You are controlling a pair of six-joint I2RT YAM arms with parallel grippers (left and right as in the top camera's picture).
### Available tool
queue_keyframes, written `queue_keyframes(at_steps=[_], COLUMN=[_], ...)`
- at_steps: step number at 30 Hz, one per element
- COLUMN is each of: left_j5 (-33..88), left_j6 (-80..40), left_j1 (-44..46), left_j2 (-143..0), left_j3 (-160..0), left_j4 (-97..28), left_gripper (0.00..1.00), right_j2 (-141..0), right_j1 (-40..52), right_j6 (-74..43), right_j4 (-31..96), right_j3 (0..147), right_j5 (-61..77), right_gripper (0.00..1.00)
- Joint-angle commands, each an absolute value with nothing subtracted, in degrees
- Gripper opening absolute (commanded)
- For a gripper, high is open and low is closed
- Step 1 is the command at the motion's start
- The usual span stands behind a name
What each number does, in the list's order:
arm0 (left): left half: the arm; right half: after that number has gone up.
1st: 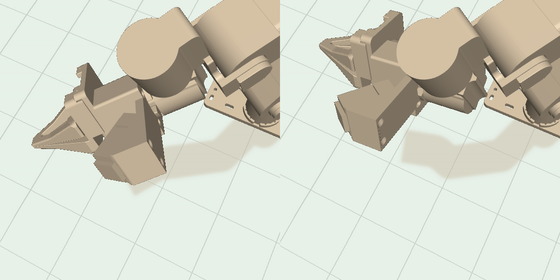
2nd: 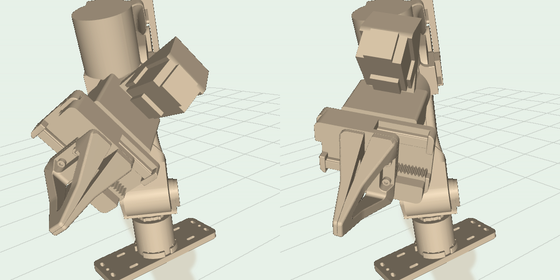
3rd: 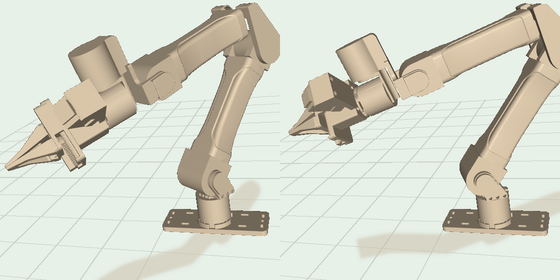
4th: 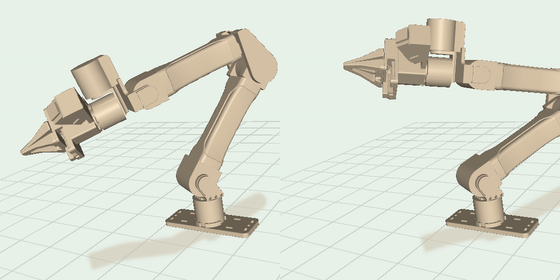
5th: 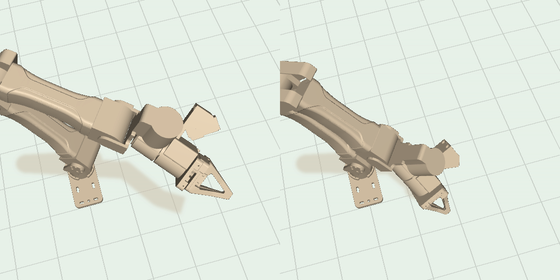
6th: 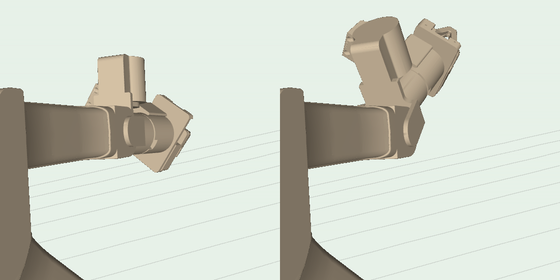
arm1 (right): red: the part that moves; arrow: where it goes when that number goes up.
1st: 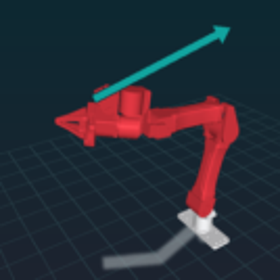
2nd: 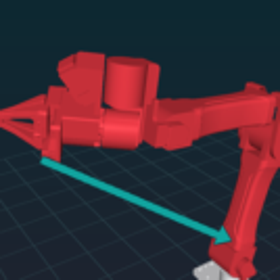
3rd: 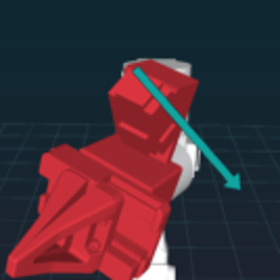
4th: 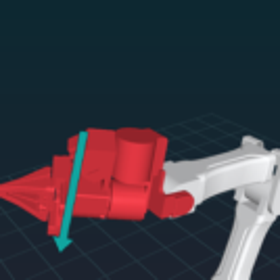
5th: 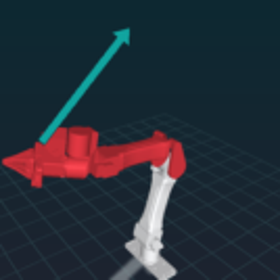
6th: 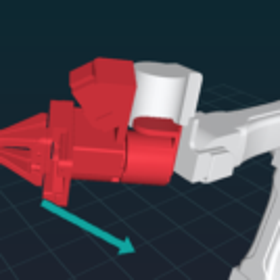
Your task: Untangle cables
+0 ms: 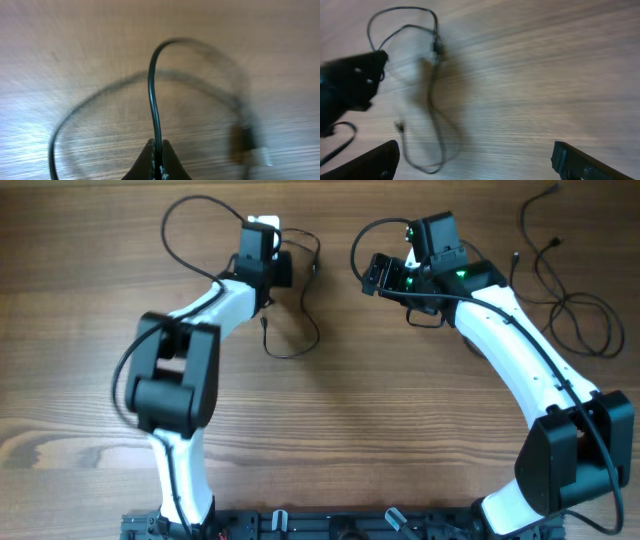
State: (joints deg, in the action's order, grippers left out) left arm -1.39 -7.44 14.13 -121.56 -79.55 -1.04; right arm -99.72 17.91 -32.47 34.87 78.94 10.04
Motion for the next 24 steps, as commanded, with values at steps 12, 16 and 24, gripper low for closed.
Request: queue_keyframes(at_steps=[12, 16, 24], left_j5=[15.64, 18.59, 31.92], left_j6=[-53.54, -70.04, -89.65], left_j1=[3.99, 3.88, 3.90], left_j2=[-86.89, -86.72, -86.67], left_j3=[-79.94, -79.94, -79.94], left_j4=[-12.12, -10.98, -0.71], left_gripper=[0.04, 0.04, 0.27], right_j2=[-99.26, -99.26, -99.26], right_j1=[17.96, 17.96, 20.21], right_j6=[-14.04, -4.16, 1.56], right_j4=[9.41, 8.19, 9.34], right_j3=[79.77, 79.77, 79.77], right_j5=[59.09, 59.81, 56.25], right_gripper=[1.00, 1.00, 1.00])
